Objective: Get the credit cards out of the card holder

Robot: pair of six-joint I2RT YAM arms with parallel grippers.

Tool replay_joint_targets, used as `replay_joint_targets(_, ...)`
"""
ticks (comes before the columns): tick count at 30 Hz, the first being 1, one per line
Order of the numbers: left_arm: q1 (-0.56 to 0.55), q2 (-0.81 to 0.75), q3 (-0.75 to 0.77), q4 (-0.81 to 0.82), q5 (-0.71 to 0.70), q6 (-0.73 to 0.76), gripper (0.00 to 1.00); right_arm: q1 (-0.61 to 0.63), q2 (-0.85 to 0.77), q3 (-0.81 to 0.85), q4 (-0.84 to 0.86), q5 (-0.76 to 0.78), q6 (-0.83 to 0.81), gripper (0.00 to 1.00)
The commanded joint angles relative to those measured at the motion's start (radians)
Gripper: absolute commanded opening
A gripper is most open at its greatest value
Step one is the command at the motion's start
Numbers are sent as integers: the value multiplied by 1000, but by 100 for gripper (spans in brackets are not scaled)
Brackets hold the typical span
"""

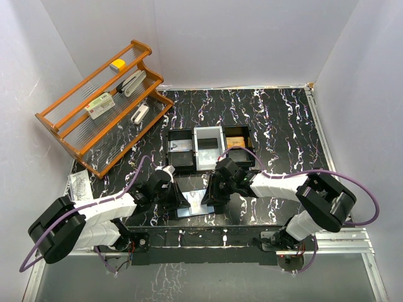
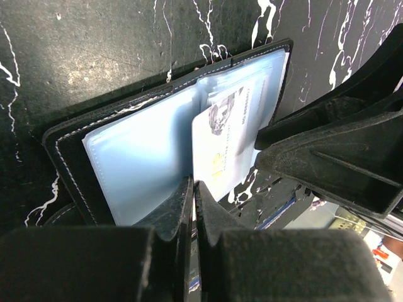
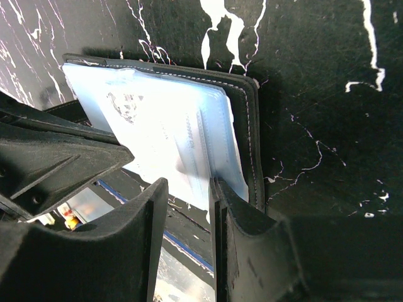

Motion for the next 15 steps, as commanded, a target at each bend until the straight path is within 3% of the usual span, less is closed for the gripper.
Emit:
replay_joint_targets(1, 4, -21, 25, -65, -23, 28, 0, 6, 26, 19, -59, 66, -39, 31)
replay_joint_targets(8, 5, -10, 37, -61, -21, 32, 0, 7, -39, 118, -118, 90, -114, 33)
replay_joint_targets(15, 4, 3, 48, -39, -18, 26, 0, 7, -19, 152, -22, -27, -139, 36)
